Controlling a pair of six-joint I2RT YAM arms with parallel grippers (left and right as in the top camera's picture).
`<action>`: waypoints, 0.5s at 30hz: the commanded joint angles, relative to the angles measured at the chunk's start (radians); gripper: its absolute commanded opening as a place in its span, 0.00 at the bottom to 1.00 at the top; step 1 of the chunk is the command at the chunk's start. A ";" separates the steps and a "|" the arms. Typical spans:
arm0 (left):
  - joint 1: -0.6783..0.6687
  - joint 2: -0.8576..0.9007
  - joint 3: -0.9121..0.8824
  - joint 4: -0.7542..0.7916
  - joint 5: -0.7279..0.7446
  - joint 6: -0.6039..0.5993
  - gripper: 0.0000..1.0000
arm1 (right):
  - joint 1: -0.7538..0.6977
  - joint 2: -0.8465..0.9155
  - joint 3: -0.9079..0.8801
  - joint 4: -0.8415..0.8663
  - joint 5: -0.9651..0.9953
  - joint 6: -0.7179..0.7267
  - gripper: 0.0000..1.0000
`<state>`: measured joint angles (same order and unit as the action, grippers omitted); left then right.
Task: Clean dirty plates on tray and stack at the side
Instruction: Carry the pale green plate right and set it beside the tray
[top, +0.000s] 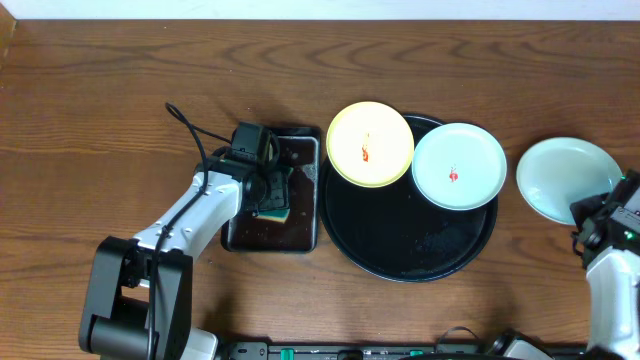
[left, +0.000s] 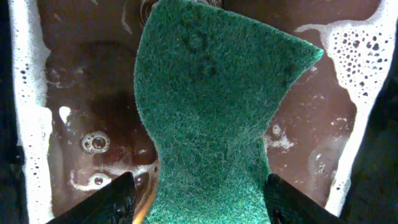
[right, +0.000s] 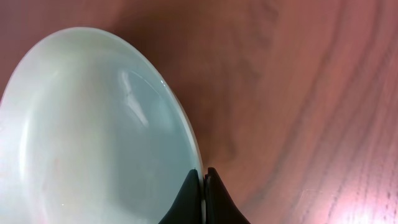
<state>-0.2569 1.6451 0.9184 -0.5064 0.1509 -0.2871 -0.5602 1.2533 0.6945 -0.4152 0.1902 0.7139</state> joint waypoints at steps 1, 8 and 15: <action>0.002 -0.010 -0.022 -0.005 -0.012 0.010 0.67 | -0.058 0.069 0.018 0.030 -0.050 0.075 0.01; 0.002 0.001 -0.036 -0.005 -0.013 0.010 0.44 | -0.095 0.184 0.018 0.124 -0.127 0.066 0.01; 0.002 0.002 -0.038 -0.005 -0.013 0.010 0.07 | -0.093 0.202 0.018 0.207 -0.219 -0.034 0.13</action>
<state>-0.2577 1.6451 0.8989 -0.5030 0.1551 -0.2829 -0.6468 1.4528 0.6949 -0.2211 0.0303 0.7273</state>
